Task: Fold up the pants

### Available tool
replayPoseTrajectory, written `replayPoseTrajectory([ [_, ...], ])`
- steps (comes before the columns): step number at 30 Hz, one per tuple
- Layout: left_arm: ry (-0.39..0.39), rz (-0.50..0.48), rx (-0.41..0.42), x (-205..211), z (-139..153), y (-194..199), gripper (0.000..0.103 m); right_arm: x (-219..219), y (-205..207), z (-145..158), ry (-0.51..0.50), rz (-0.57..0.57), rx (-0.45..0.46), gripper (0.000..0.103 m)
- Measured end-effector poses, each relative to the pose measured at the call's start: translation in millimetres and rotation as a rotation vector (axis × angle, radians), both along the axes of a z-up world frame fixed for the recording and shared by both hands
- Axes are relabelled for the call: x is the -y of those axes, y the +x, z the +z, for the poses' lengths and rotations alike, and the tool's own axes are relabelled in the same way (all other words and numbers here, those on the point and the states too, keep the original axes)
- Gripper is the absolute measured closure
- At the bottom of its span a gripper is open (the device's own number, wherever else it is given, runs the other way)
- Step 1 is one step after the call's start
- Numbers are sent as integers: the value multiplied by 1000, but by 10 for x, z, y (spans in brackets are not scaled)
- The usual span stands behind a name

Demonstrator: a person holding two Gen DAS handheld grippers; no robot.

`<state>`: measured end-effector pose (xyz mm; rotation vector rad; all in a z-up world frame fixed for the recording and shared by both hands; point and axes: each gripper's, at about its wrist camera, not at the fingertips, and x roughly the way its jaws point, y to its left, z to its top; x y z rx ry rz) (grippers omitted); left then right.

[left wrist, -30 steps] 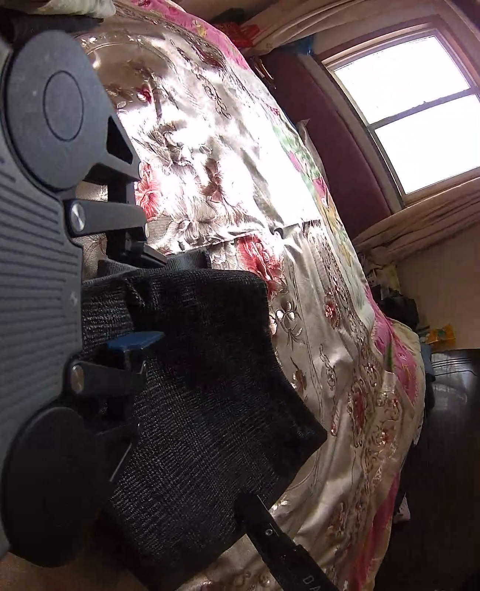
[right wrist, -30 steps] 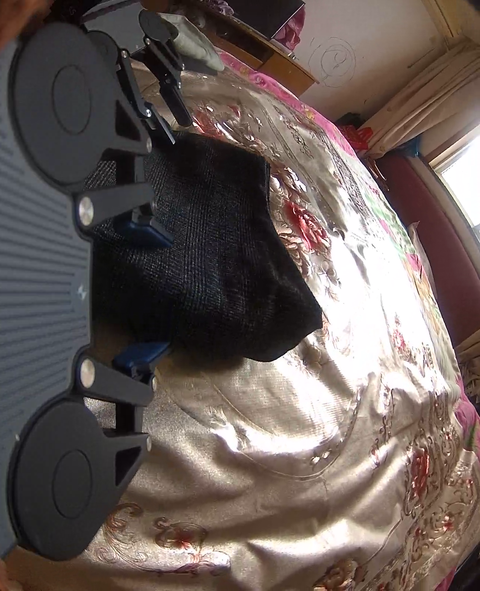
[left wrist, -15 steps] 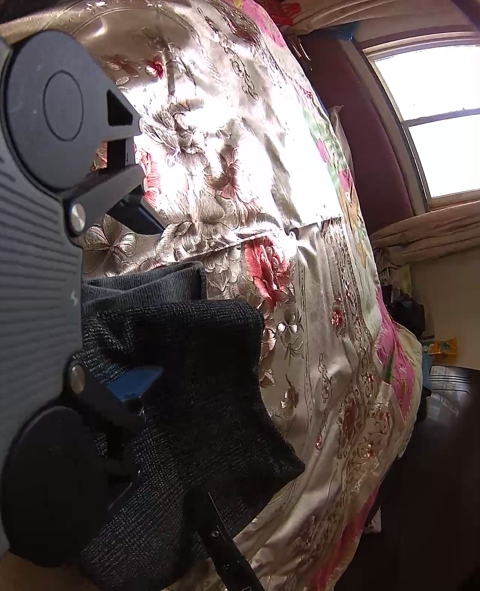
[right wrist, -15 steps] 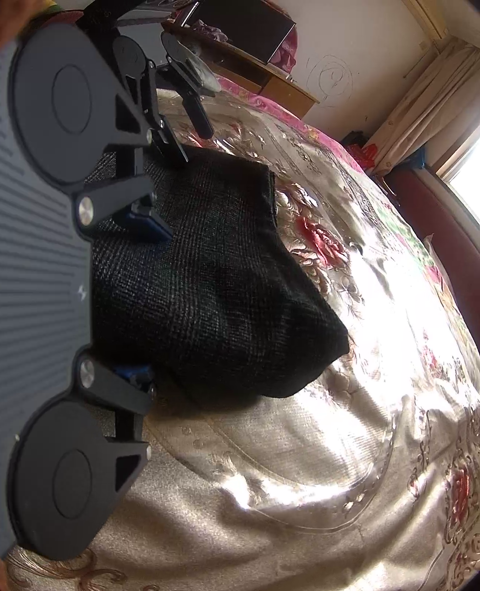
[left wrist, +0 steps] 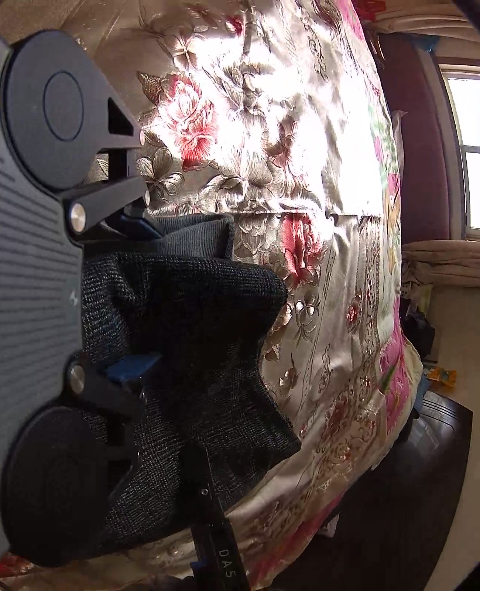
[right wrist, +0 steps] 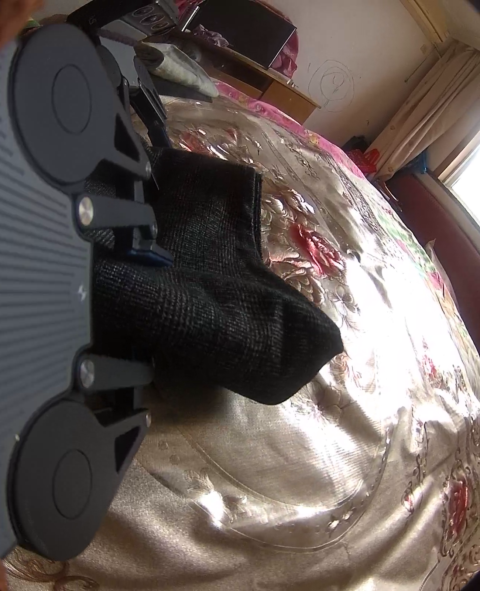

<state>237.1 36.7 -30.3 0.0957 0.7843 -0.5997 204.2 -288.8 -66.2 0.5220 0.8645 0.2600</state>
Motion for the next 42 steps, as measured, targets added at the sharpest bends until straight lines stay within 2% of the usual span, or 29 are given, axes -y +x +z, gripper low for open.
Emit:
replayPoseTrajectory([
  [2,-33,-12,-31,-55,71,-115,51,58,-96,97,-14,26,6,76],
  [3,-58,-13,-61,-81,102,-201,52,88,-160,142,-22,34,2,76],
  [7,-51,-65,-85,-24,121,-614,53,224,-446,230,-27,79,-30,77],
  [9,-36,-73,-76,25,90,-724,50,298,-548,148,-31,93,-85,76],
  [10,-26,-69,-65,49,78,-741,47,321,-568,89,-38,104,-107,73],
  [12,-13,-79,-89,106,34,-694,31,364,-588,10,-20,77,-122,67],
  [13,2,-91,-110,142,-14,-648,16,364,-587,1,-11,75,-118,64],
  [14,6,-98,-118,170,-67,-616,8,339,-584,0,-17,79,-111,59],
  [16,-7,-99,-131,209,-138,-573,0,254,-580,-18,-50,94,-97,54],
  [19,11,-78,-119,362,-172,-542,0,115,-598,-116,-85,92,-68,41],
  [21,27,-46,-98,473,-172,-581,0,74,-633,-127,-111,82,-51,43],
  [22,45,-47,-73,501,-145,-628,0,64,-658,-112,-122,75,-40,49],
  [23,53,-53,-55,510,-114,-673,7,61,-693,-91,-133,75,-26,56],
  [26,36,-51,-43,472,24,-761,29,110,-823,-2,-132,78,9,69],
  [29,41,-54,-27,489,107,-871,38,116,-939,73,-155,80,25,71],
  [34,26,-54,-15,466,180,-1069,45,78,-1094,166,-205,89,39,73],
  [42,10,-30,-6,364,208,-1278,46,-6,-1261,258,-243,110,48,73],
])
